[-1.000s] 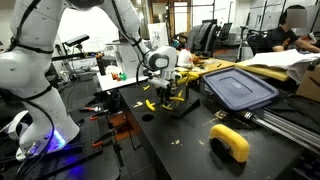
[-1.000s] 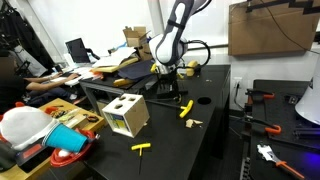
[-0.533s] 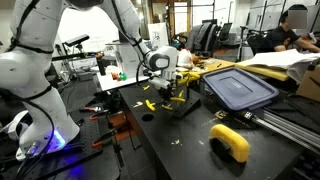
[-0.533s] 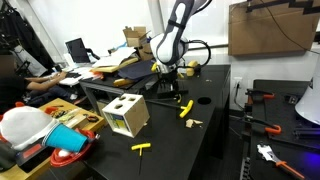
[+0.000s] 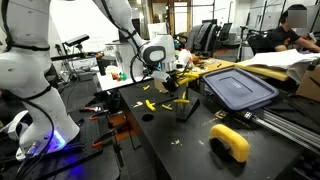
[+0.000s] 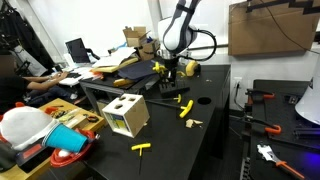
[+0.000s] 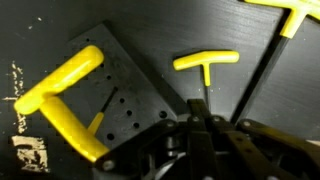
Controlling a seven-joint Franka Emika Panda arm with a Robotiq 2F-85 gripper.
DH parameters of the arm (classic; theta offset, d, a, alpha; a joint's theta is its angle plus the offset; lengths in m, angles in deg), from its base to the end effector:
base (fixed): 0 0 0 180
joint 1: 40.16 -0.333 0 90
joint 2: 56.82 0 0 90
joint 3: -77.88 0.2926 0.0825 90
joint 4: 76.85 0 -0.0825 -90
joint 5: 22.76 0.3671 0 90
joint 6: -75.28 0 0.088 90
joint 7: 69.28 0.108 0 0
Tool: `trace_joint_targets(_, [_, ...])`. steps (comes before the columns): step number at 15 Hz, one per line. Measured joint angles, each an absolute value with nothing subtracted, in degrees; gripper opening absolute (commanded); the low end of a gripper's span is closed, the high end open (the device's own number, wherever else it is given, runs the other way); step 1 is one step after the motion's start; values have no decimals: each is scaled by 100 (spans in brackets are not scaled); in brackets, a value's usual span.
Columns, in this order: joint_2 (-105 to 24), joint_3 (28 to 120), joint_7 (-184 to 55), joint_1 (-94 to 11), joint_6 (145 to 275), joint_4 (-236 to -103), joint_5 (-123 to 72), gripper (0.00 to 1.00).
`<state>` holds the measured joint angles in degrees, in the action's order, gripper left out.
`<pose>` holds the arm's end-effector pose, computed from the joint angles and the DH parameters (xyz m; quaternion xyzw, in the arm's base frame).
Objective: Pick the longest yellow and black object standing and place it in between the stand and the yellow and black object laying on the table, pick the yellow and black object closest to the stand and move it to the left over the other yellow and black object
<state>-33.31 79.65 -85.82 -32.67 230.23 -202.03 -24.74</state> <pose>0.5503 -0.0537 0.2000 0.9927 0.1077 0.0533 0.0126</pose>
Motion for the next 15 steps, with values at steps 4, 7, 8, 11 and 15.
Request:
trace_joint_targets(4, [-3710, 7956, -8506, -3266, 23261, -20548, -2406, 0])
trace_joint_targets(7, [-4059, 7886, -8334, -3329, 23126, -20908, -2473, 0])
trace_joint_targets(8, [-4183, 7847, -8235, -3374, 23040, -21040, -2506, 0])
trace_joint_targets(11, [-4501, 7770, -7949, -3526, 22758, -21408, -2716, 0])
trace_joint_targets(15, [-4759, 7788, -7780, -3791, 22463, -21837, -2825, 0])
